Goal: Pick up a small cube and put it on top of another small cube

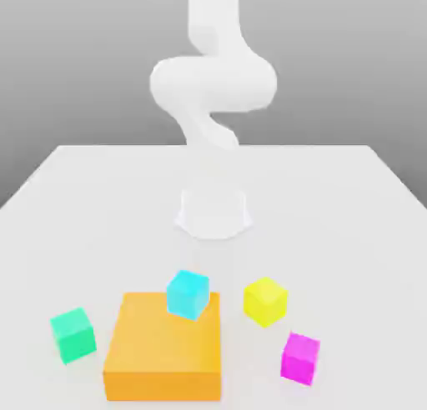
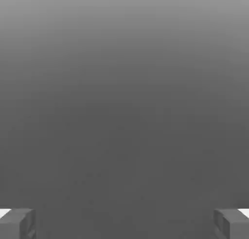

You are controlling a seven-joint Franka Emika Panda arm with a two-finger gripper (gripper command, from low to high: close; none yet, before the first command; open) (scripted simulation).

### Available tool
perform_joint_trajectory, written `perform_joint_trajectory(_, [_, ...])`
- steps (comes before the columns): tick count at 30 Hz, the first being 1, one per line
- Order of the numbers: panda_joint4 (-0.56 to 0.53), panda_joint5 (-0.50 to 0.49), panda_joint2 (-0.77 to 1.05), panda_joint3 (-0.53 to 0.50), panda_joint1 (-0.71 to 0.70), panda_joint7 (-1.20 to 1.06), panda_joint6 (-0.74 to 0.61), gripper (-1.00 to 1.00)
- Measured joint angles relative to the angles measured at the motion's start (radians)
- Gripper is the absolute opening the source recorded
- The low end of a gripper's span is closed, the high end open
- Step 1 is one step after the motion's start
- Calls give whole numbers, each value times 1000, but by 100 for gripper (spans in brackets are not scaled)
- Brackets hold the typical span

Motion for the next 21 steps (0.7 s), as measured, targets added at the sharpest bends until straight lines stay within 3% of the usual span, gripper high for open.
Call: perform_joint_trajectory(21, [-222,-8,767,18,217,-674,368,0])
